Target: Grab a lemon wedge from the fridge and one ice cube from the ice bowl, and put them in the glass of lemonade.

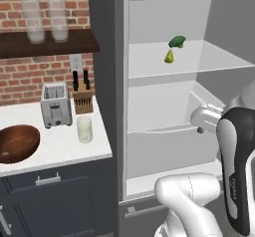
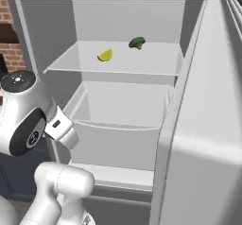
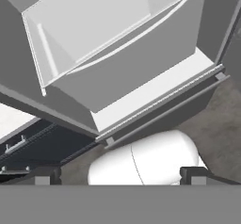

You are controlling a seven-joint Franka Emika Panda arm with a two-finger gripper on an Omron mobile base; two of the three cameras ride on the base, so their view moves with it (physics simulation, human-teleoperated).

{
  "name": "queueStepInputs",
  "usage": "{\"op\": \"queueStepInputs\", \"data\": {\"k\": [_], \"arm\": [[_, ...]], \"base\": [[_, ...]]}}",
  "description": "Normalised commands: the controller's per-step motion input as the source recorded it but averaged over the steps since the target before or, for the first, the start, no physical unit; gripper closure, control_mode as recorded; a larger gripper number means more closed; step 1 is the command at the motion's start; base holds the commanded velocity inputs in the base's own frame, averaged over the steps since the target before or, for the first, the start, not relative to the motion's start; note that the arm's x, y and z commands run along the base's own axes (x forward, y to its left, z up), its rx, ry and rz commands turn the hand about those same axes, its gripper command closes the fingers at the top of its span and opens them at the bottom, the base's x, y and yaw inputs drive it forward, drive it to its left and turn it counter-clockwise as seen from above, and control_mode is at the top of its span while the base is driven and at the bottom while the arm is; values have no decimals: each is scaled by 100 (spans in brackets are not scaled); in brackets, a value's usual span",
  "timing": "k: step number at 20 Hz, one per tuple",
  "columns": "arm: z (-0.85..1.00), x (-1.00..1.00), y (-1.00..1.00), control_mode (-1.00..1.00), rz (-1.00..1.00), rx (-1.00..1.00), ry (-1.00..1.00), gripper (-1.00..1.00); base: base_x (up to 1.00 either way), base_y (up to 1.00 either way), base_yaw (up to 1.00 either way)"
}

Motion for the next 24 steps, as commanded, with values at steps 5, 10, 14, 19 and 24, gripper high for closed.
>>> {"op": "queueStepInputs", "data": {"k": [5, 10, 14, 19, 24], "arm": [[0, 0, 0, 100, 0, 0, 0, -100], [0, 0, 0, 100, 0, 0, 0, -100], [0, 0, 0, 100, 0, 0, 0, -100], [0, 0, 0, 100, 0, 0, 0, -100], [0, 0, 0, 100, 0, 0, 0, -100]], "base": [[-8, -59, 1], [-6, -21, 10], [1, 12, 4], [-1, 31, 12], [0, 40, 4]]}}
